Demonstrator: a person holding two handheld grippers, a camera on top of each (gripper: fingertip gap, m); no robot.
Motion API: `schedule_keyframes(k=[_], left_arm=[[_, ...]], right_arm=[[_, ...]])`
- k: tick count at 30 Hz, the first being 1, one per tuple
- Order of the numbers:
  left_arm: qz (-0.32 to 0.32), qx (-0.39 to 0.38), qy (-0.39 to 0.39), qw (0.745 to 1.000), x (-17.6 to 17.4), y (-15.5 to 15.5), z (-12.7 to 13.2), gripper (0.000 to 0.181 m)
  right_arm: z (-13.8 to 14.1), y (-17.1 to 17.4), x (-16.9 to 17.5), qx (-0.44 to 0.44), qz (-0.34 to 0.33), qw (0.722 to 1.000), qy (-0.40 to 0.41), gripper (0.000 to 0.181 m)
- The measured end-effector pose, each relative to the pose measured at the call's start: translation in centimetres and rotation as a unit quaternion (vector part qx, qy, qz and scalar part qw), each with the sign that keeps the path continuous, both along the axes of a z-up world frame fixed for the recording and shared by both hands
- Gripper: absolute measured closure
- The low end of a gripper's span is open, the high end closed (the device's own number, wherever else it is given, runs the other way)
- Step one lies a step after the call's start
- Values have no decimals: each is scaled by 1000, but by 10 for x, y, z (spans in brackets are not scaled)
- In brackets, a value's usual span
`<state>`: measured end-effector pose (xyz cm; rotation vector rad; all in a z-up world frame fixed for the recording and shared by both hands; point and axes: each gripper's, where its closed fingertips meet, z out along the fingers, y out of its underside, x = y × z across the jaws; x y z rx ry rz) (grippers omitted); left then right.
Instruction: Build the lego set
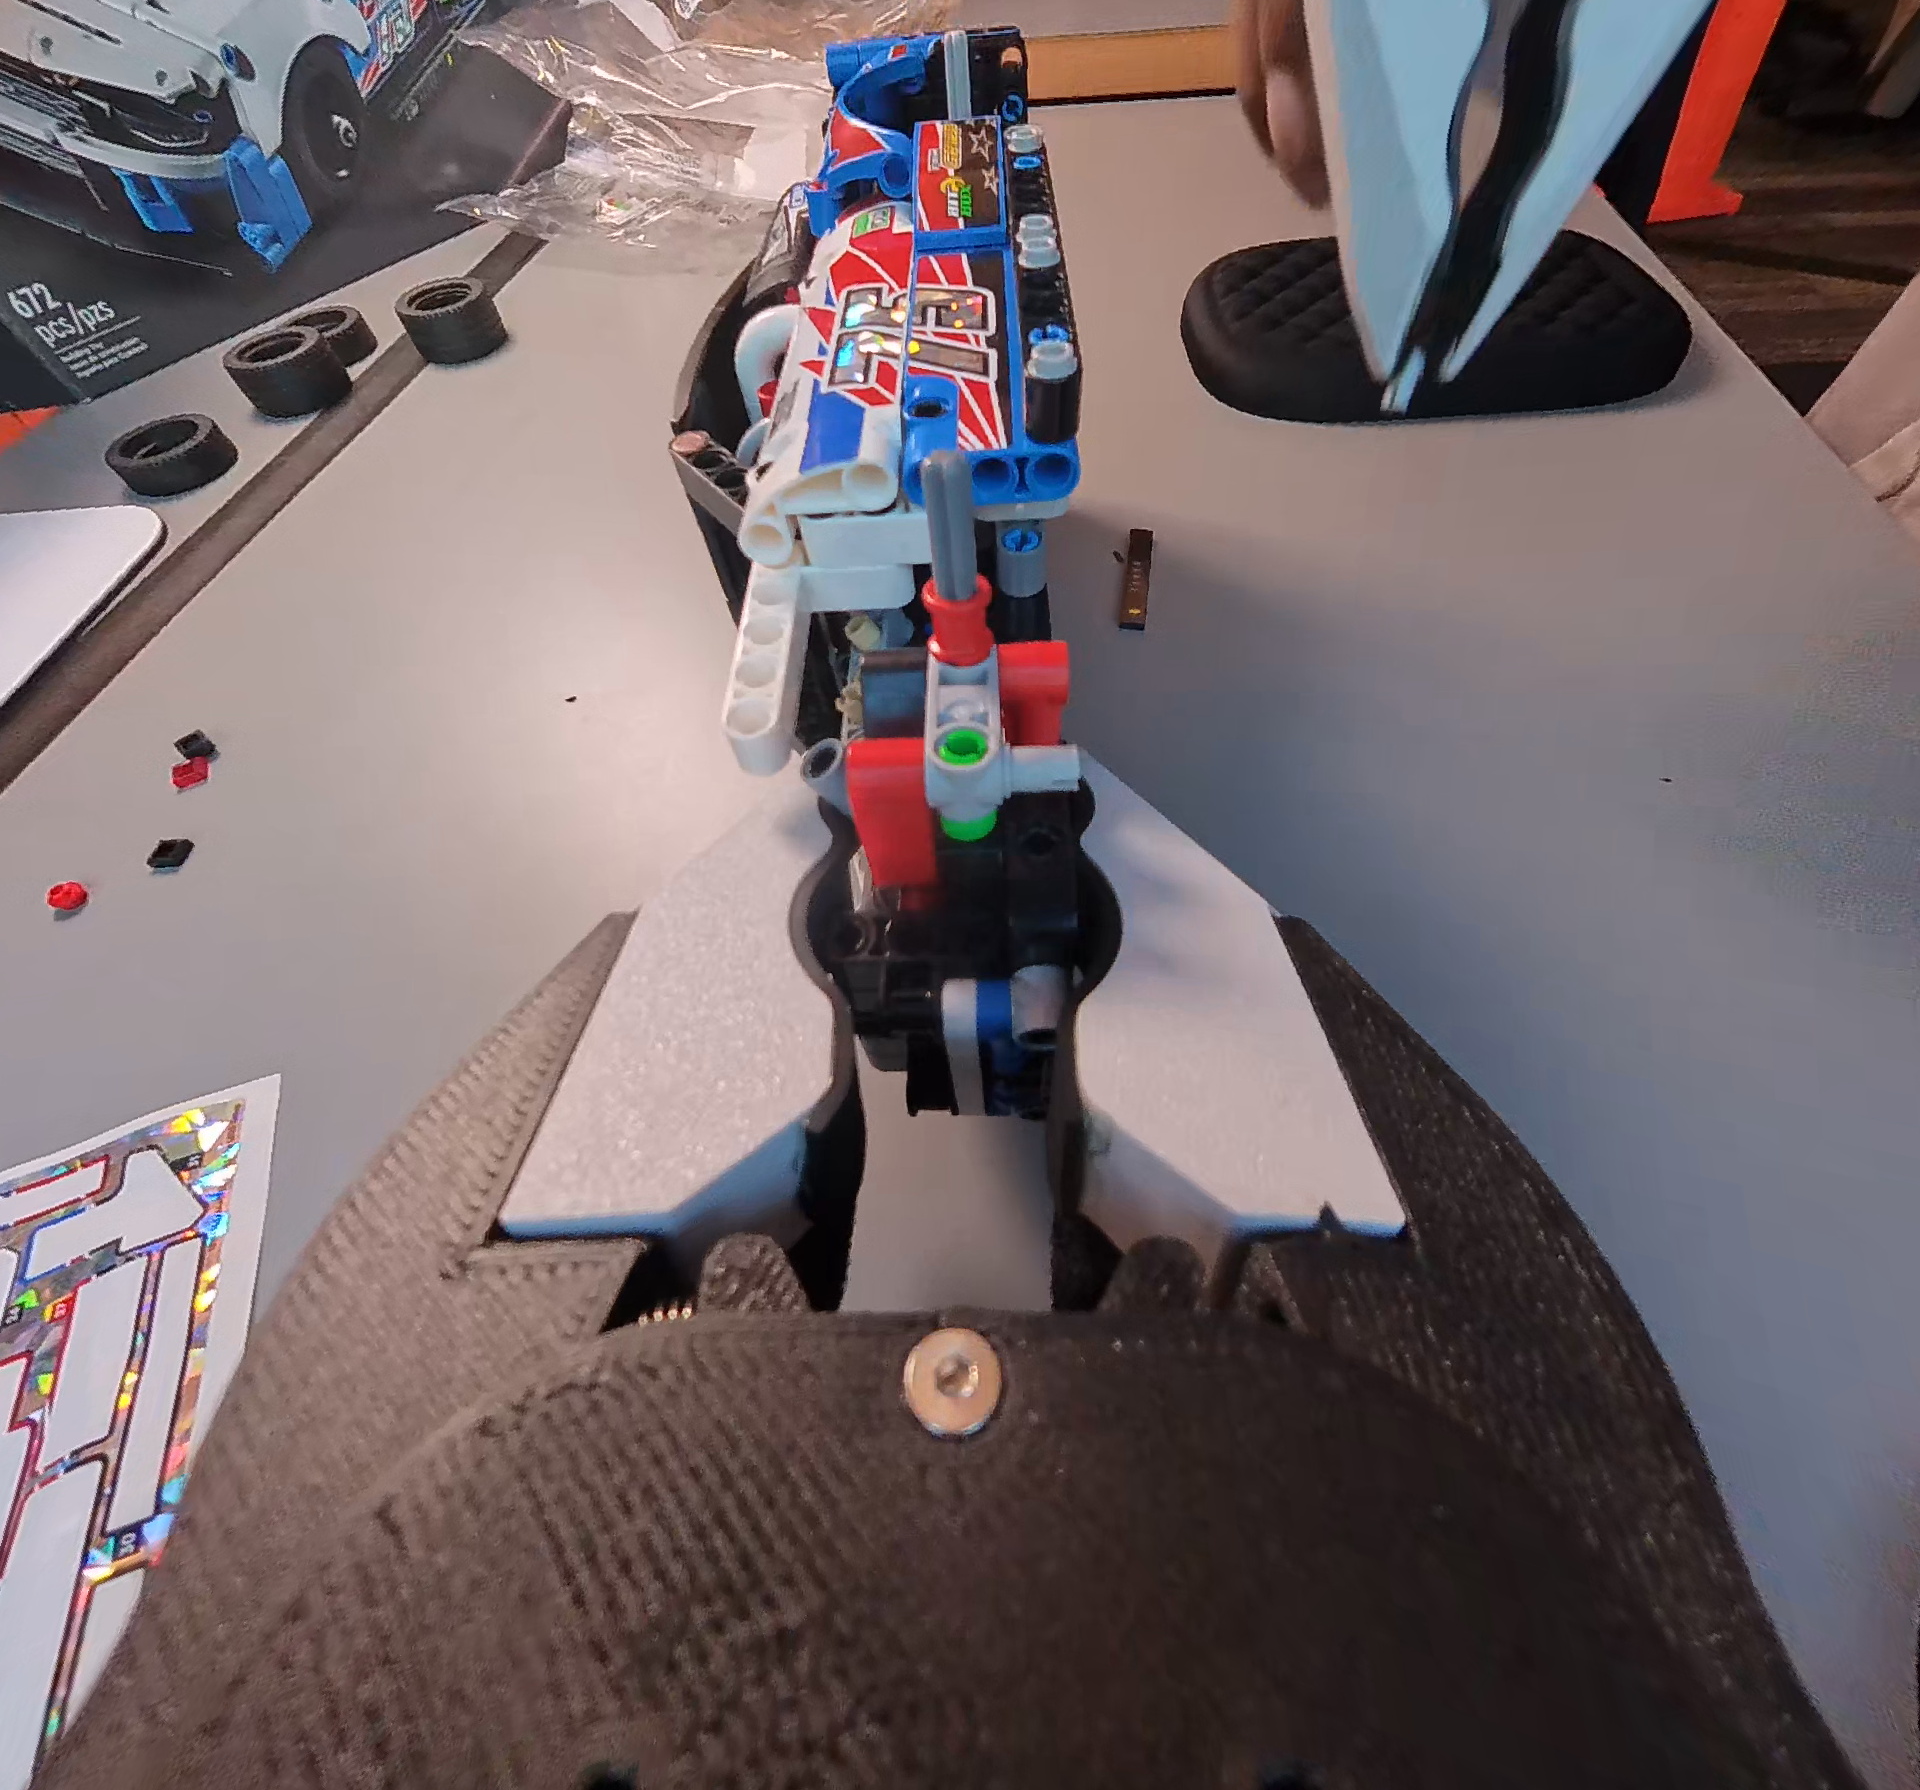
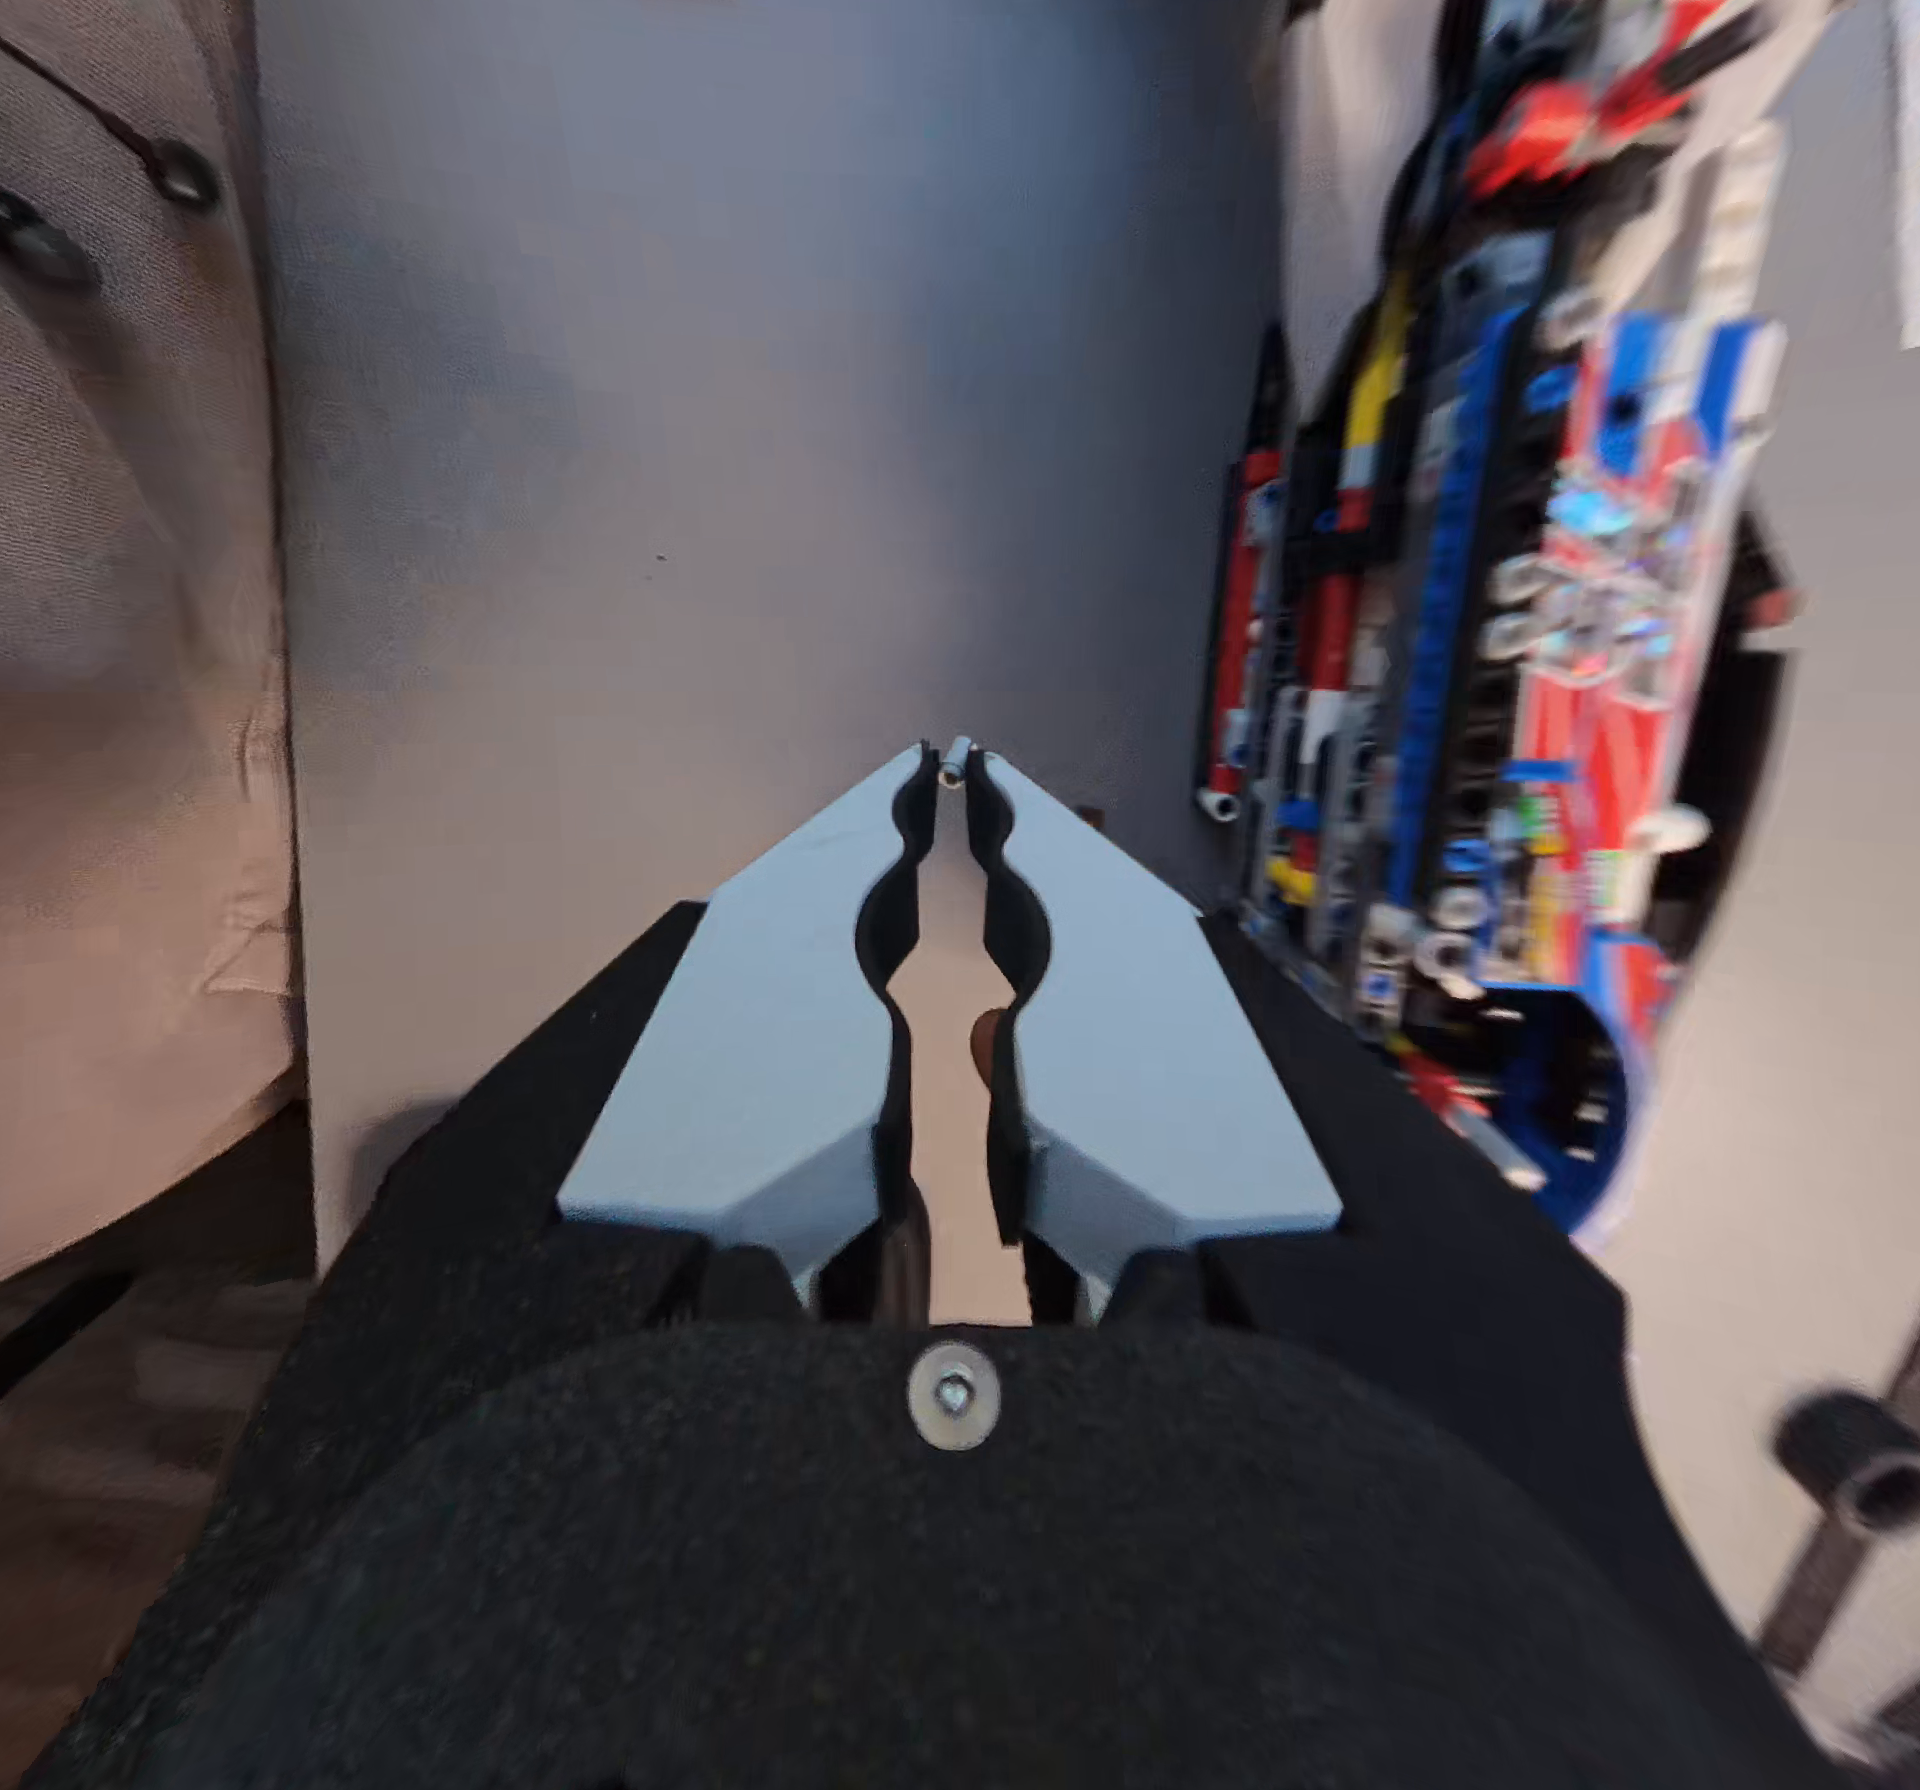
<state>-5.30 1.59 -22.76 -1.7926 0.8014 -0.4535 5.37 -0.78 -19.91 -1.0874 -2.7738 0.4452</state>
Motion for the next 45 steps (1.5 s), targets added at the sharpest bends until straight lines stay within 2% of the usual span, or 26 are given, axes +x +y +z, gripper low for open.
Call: schedule_keyframes(k=[3, 6, 9, 15, 18, 22, 26, 28, 31, 33, 36, 38, 39, 42, 45], left_arm=[[1, -1, -8, 1000, 0, 1, 0, 148], [3, -2, -12, 1000, -1, 1, 1, 148], [4, -1, -13, 1000, -1, 1, 1, 148], [5, -2, -18, 1000, -1, 1, 1, 147], [5, -2, -20, 1000, -1, 1, 1, 147], [4, -3, -26, 1000, -1, 1, 1, 147], [6, -3, -28, 1000, -1, 1, 2, 148], [5, -3, -28, 1000, -1, 1, 2, 148], [5, -4, -29, 1000, -1, 1, 2, 148], [5, -5, -31, 999, -2, 1, 2, 148], [4, -5, -31, 999, -1, 2, 2, 148], [4, -6, -32, 999, -1, 2, 2, 148], [3, -6, -32, 999, -2, 2, 2, 148], [3, -5, -28, 1000, -2, 1, 1, 148], [3, -6, -29, 1000, -2, 1, 1, 148]], right_arm=[[-55, 11, 12, 1, -50, 996, 73, 178], [-73, 13, 16, -31, -94, 987, 123, 178], [-85, 17, 19, -34, -107, 986, 125, 174], [-78, 25, 19, -76, -129, 980, 130, 164], [-66, 48, 17, -80, -172, 971, 147, 166], [-75, 73, 21, -52, -187, 971, 140, 166], [-86, 70, 19, -57, -168, 977, 118, 169], [-86, 66, 16, -60, -157, 979, 116, 176], [-86, 63, 19, -59, -145, 983, 98, 176], [-68, 47, 17, -86, -119, 983, 108, 176], [6, 32, -1, -103, -79, 976, 176, 176], [51, 37, -18, -82, -60, 974, 204, 177], [65, 43, -26, -65, -53, 975, 207, 177], [73, 59, -46, -41, -33, 985, 163, 177], [67, 59, -56, -80, -22, 990, 112, 177]])
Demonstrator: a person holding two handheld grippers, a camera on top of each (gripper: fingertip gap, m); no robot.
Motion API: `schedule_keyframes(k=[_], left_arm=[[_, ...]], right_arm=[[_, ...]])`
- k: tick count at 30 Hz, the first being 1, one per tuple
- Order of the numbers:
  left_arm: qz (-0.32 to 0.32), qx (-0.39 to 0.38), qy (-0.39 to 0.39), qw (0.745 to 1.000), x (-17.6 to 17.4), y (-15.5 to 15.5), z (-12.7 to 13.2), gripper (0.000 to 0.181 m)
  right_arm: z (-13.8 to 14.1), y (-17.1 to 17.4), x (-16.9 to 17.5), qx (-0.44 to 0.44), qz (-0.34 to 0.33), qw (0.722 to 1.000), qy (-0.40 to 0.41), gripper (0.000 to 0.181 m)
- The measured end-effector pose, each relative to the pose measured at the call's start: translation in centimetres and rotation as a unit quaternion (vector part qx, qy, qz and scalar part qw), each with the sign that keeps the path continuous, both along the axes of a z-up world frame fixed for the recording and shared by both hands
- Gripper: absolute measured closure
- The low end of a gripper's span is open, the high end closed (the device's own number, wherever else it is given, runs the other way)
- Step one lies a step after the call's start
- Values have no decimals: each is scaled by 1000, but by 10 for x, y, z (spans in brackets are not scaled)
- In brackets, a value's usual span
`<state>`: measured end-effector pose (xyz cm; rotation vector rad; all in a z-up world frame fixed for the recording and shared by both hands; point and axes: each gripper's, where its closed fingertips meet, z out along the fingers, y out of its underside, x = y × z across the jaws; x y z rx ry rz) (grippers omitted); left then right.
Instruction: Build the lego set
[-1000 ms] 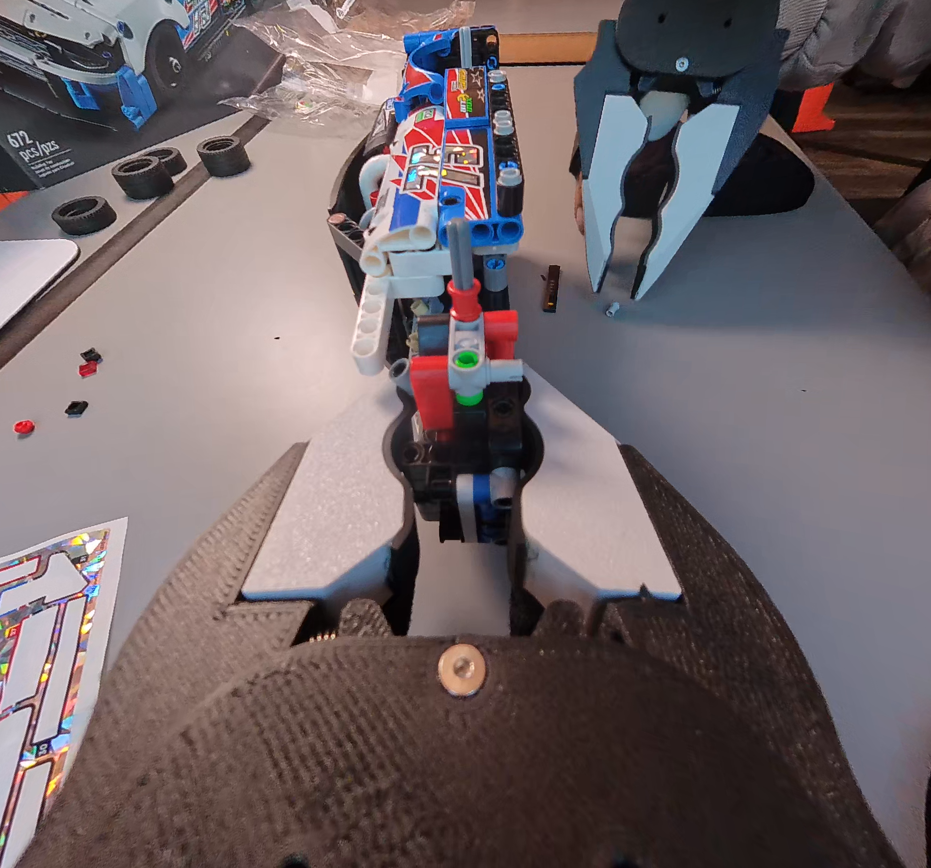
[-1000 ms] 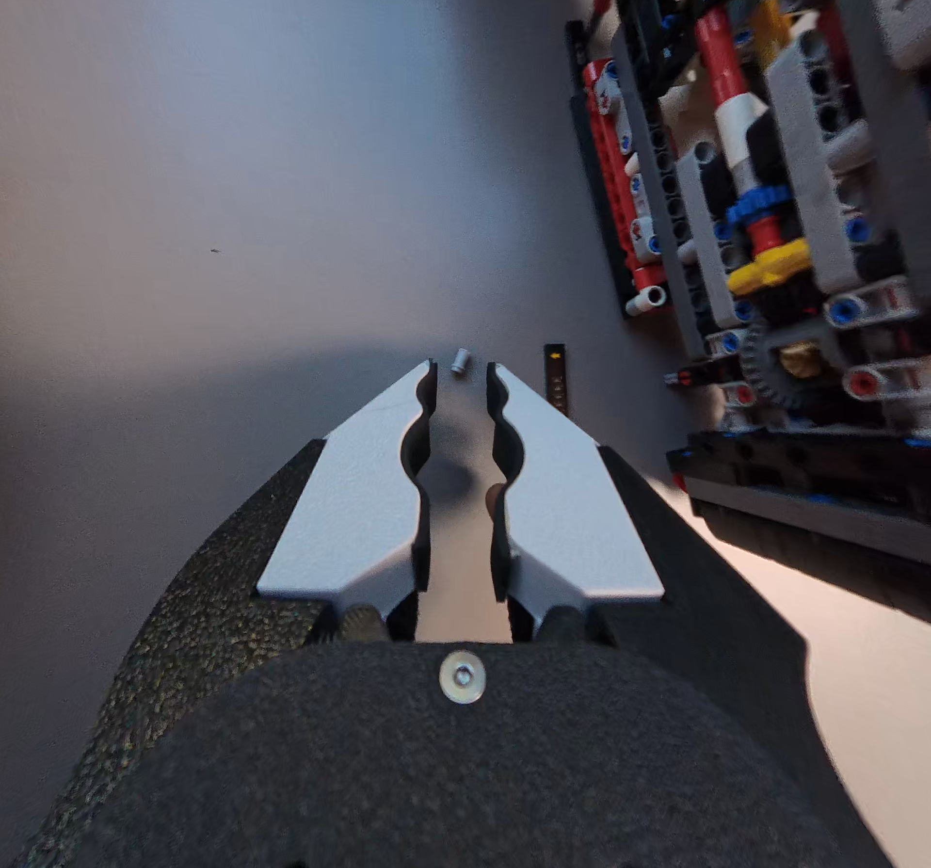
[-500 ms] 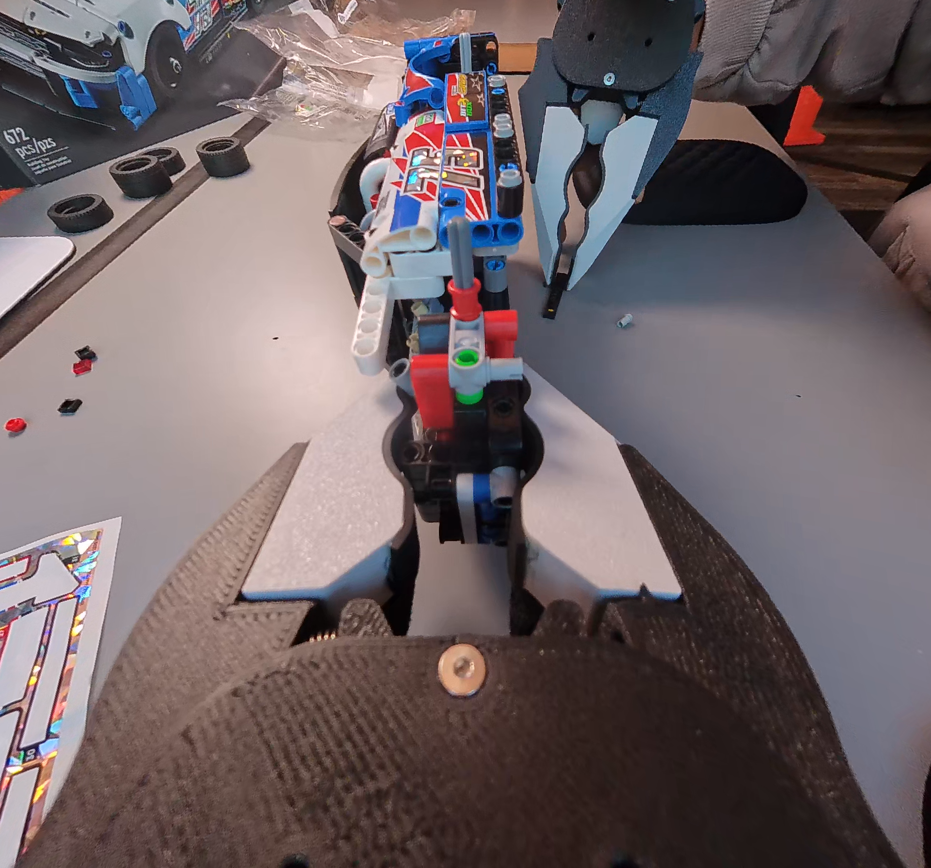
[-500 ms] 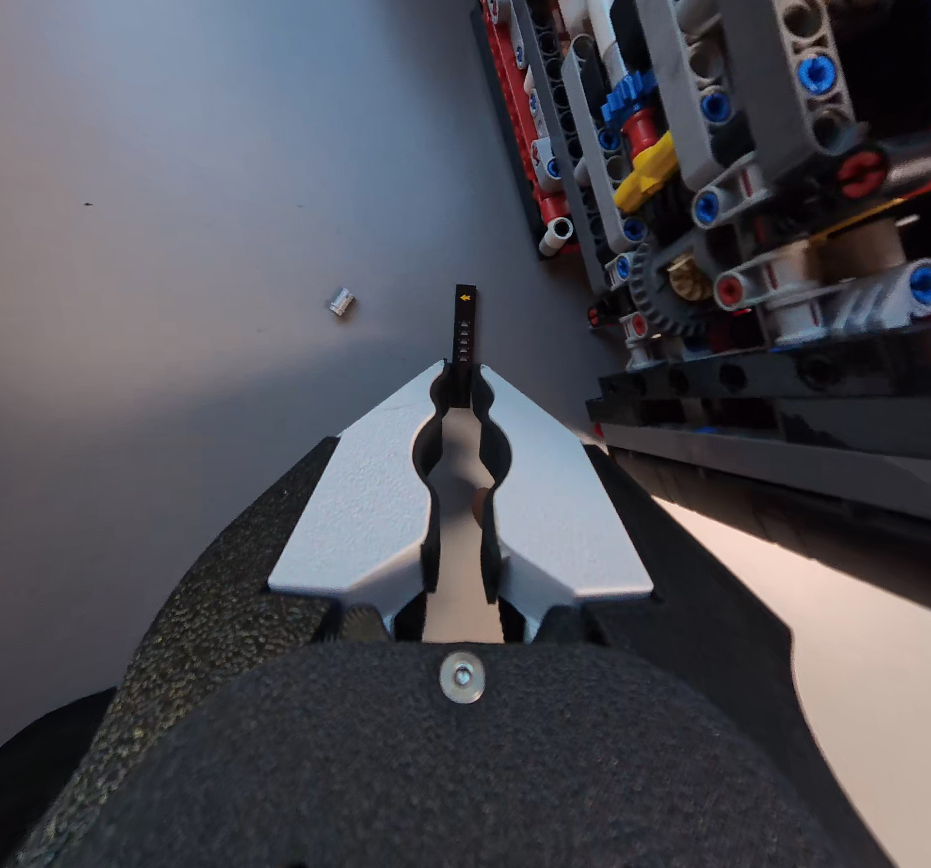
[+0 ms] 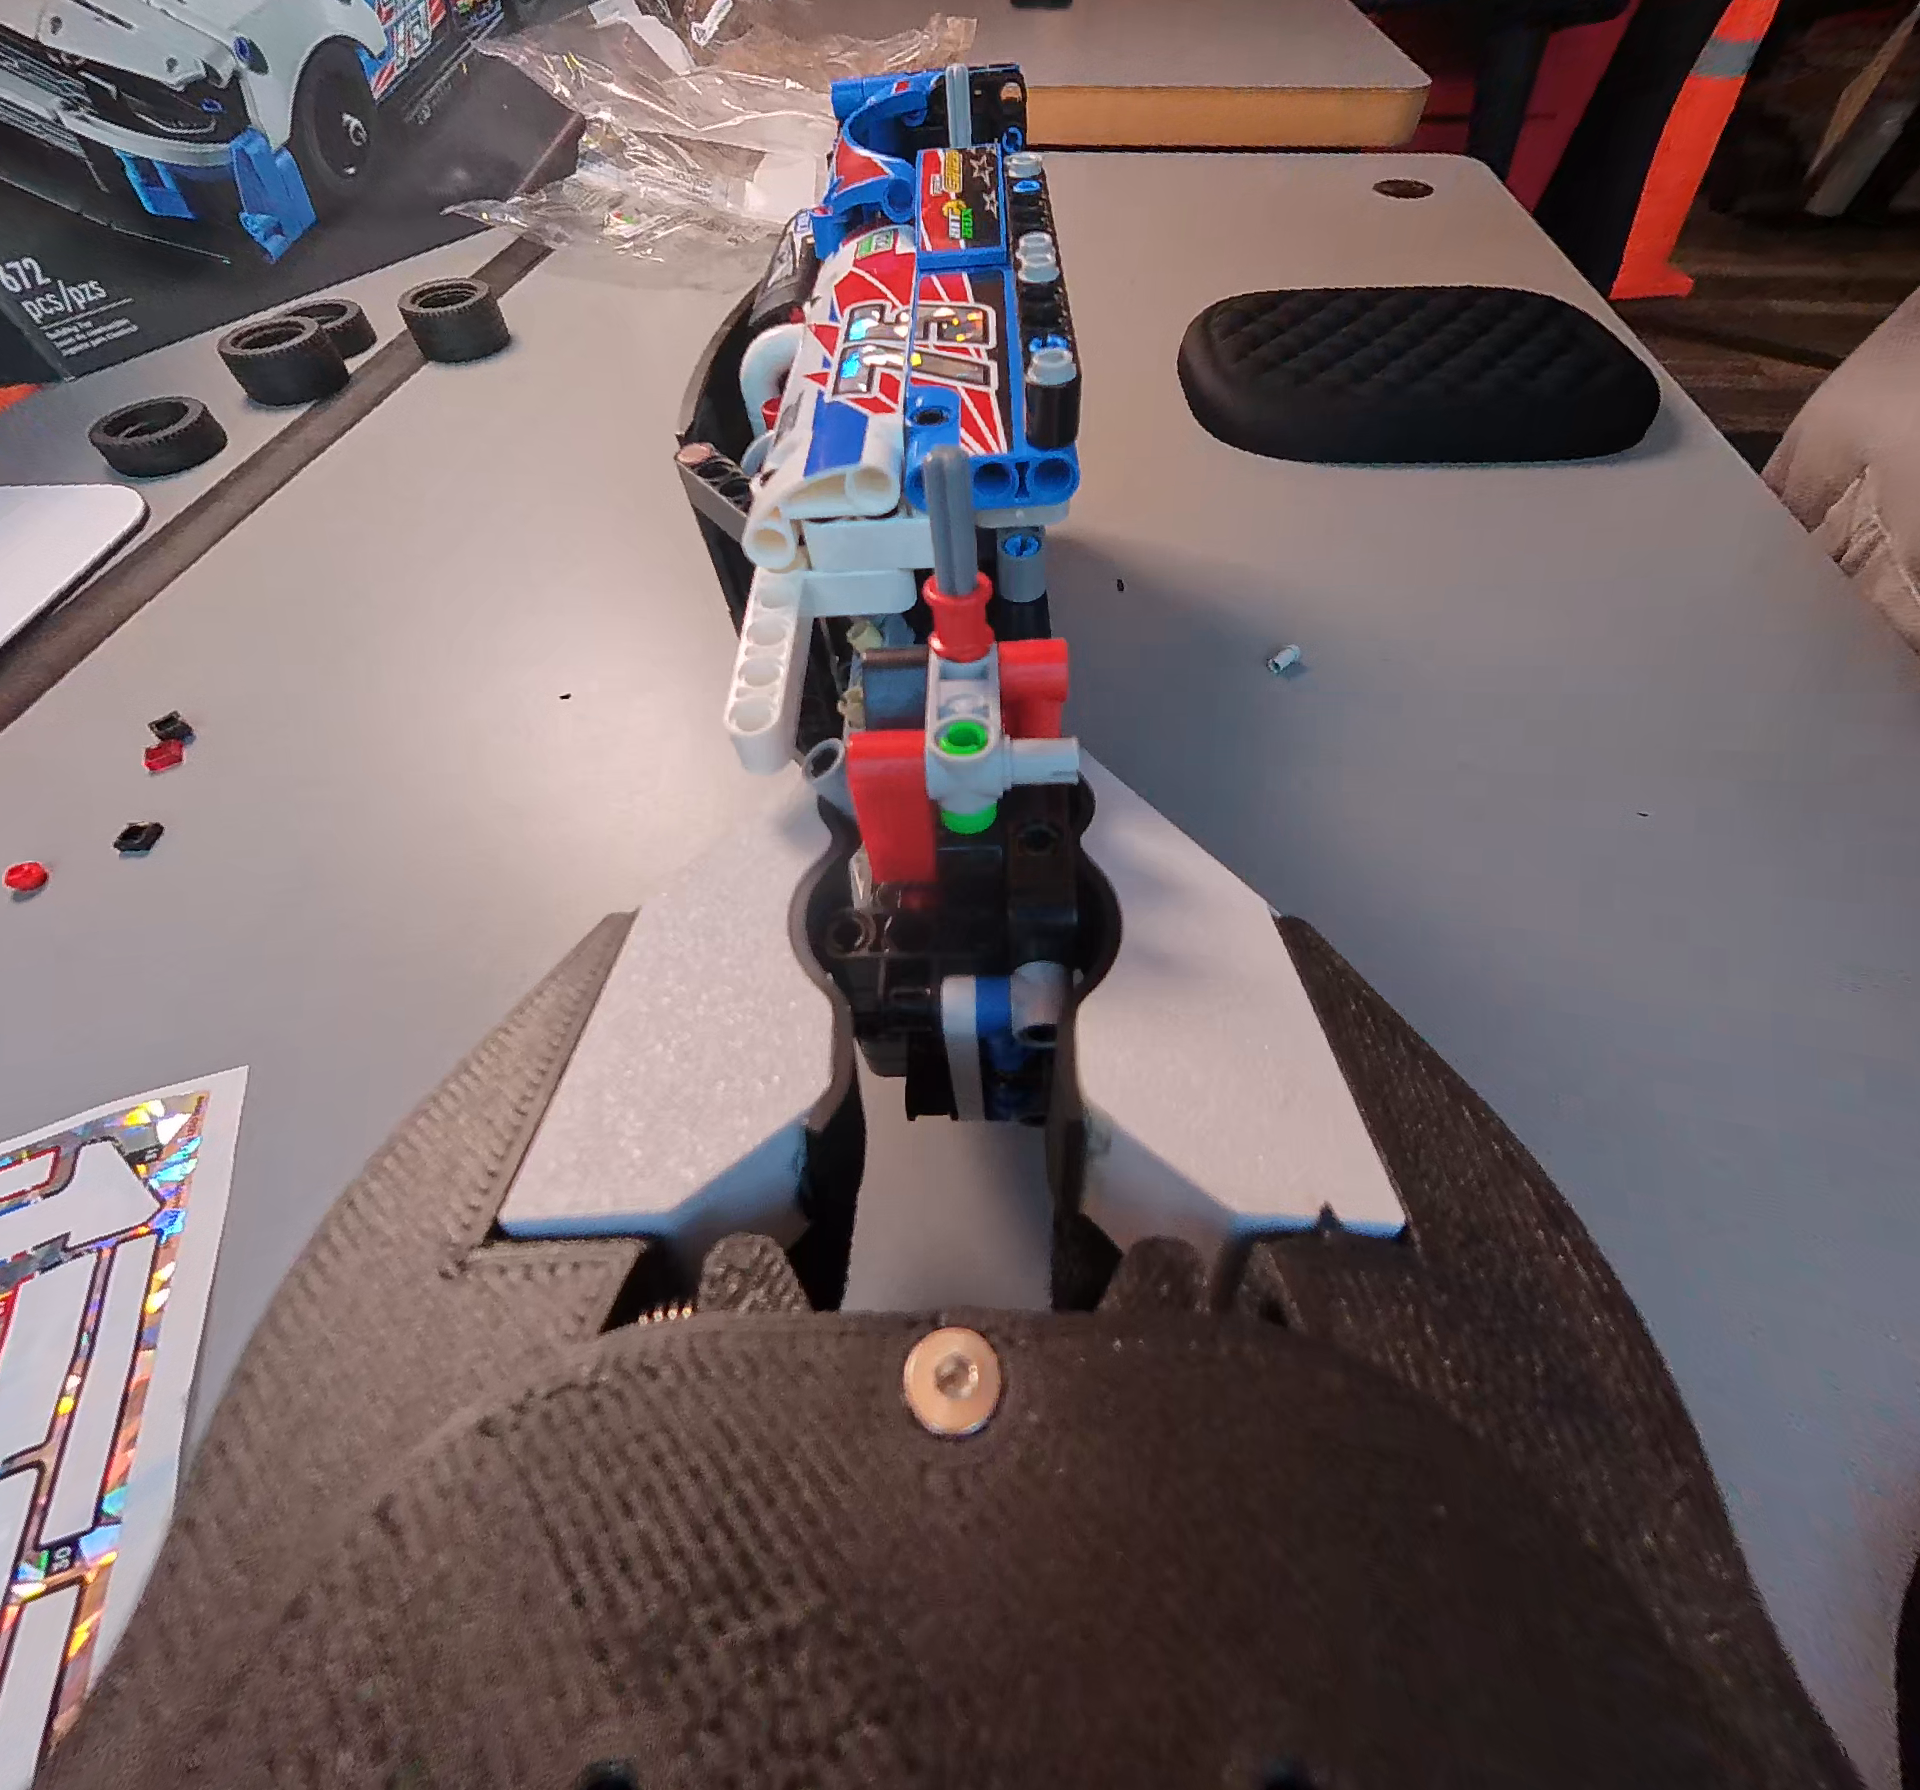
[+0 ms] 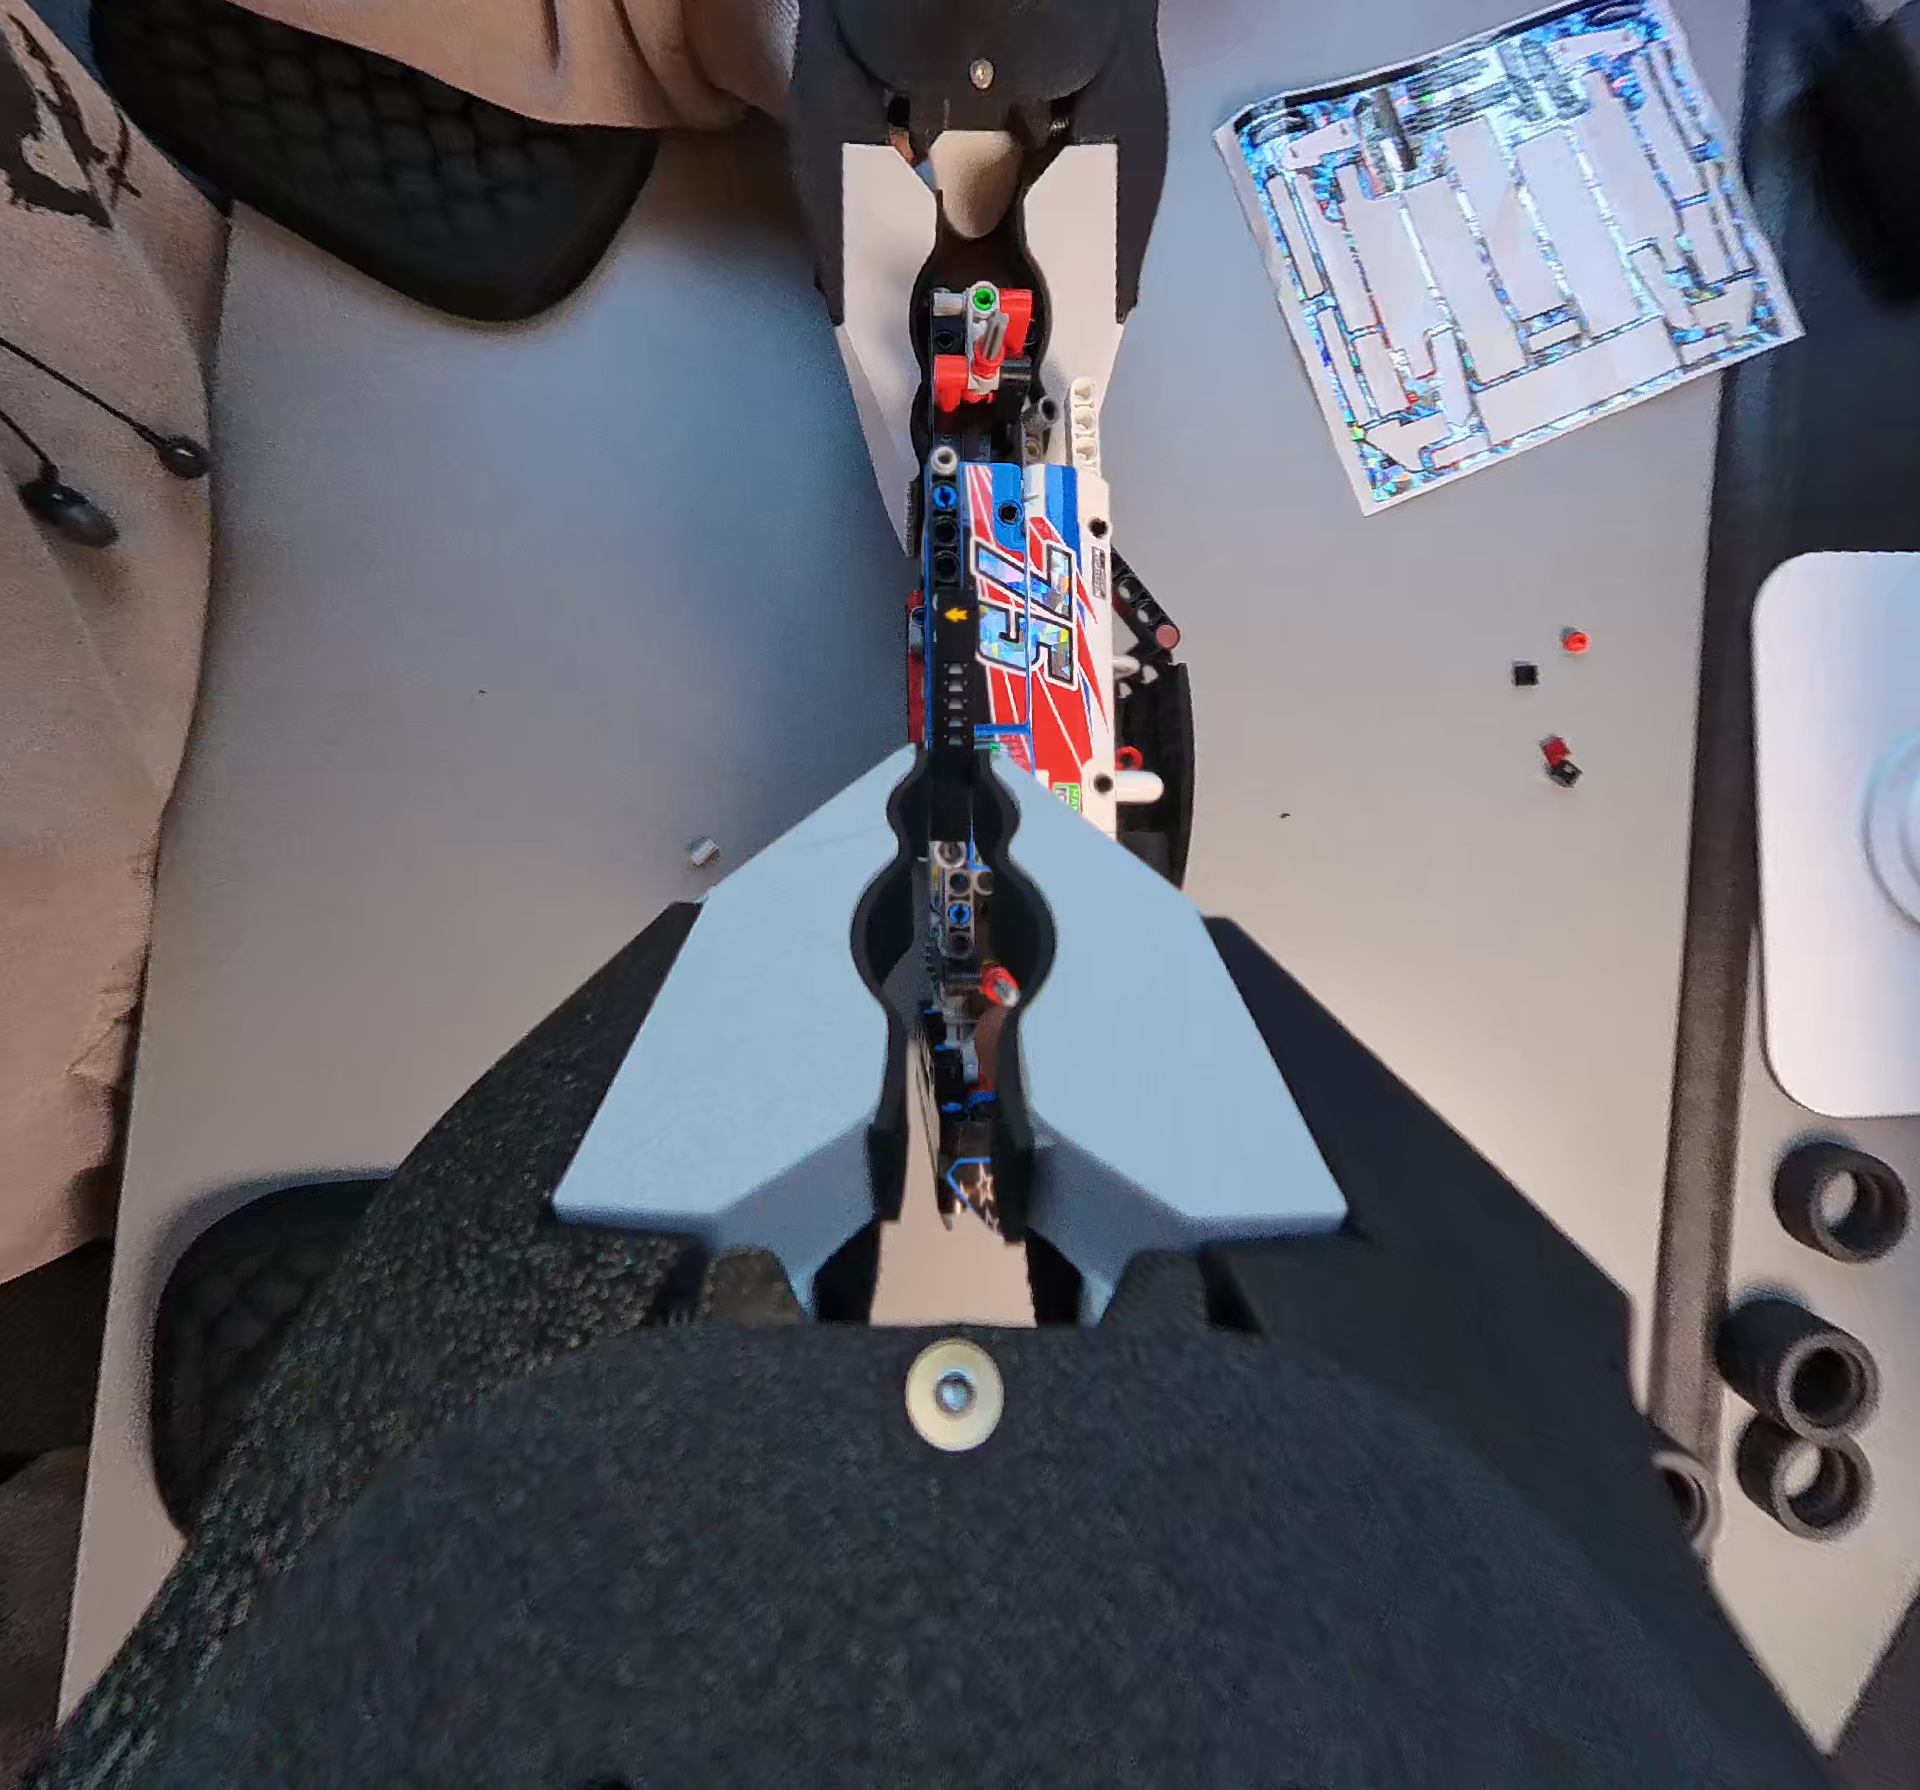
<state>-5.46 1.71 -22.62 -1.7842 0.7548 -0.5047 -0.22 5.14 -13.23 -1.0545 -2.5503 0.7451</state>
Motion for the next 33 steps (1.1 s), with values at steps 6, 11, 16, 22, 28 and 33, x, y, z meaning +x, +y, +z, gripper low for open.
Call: schedule_keyframes(k=[6, 11, 16, 22, 28, 33], left_arm=[[-1, 0, -3, 1000, 0, 0, 0, 148], [-1, -1, -5, 1000, 0, 1, 0, 148], [-1, 0, -2, 1000, 0, 0, 0, 148], [-2, 0, -1, 1000, 0, 0, 0, 148], [-2, -6, -8, 1000, -1, 1, 0, 148], [-2, -11, -17, 1000, -1, 2, 0, 148]], right_arm=[[-14, 1, -2, 0, 15, 999, -38, 177], [-21, 3, 1, 10, 18, 998, -52, 177], [-25, 6, 1, 24, 18, 998, -58, 176], [-25, 5, 1, 25, 15, 997, -65, 176], [-26, 6, 1, 11, 1, 997, -76, 177], [-26, 7, 0, 1, -14, 997, -79, 176]])
